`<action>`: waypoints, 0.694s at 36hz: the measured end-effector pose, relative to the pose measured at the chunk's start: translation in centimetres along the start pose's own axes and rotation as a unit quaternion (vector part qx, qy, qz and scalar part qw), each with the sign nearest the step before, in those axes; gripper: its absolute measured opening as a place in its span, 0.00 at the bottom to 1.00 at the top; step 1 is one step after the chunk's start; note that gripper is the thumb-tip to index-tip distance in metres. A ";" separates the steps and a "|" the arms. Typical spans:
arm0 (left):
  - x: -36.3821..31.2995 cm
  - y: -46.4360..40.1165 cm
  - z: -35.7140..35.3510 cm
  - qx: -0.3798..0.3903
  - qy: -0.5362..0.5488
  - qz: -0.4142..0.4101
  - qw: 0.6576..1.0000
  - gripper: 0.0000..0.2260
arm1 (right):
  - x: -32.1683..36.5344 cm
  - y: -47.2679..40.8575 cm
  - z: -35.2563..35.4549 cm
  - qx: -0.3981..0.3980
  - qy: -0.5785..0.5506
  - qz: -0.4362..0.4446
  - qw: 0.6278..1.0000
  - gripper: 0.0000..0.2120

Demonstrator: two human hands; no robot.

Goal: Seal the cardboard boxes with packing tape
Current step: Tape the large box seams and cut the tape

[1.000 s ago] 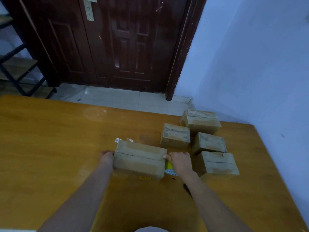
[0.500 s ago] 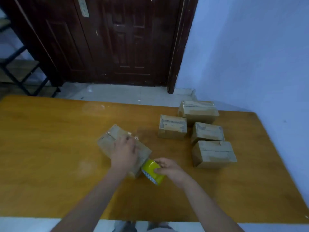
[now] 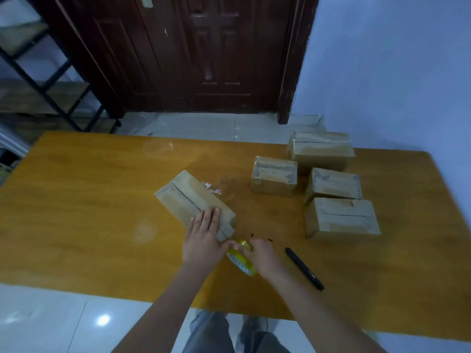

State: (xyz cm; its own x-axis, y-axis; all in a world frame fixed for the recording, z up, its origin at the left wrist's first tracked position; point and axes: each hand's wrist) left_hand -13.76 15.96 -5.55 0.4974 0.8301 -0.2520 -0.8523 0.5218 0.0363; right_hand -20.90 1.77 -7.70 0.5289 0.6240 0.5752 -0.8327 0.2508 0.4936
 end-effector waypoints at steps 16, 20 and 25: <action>-0.3 0.4 -1.3 -0.005 -0.024 0.028 0.999 0.48 | -2.2 1.3 -0.4 0.023 -0.101 0.046 0.994 0.22; -0.4 0.4 -1.3 -0.013 -0.016 0.029 0.999 0.48 | -6.3 1.8 1.1 -0.176 0.036 -0.042 0.983 0.19; -0.2 0.4 -1.5 -0.023 -0.022 0.023 0.999 0.48 | -11.1 2.8 1.1 -0.121 0.186 -0.147 0.964 0.15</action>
State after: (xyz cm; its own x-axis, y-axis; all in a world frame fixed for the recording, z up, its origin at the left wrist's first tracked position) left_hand -14.45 15.72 -6.99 0.4624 0.8618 -0.2084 -0.8809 0.4733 0.0025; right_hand -28.91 -5.27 -11.95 0.6904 0.7102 0.1375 -0.6931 0.5949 0.4071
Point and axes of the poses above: each hand's wrist, its own y-axis away from the middle knuckle, its own z-axis out of the back of the hand, x = y × z, and after that the axes turned 7 degrees about y, right-handed
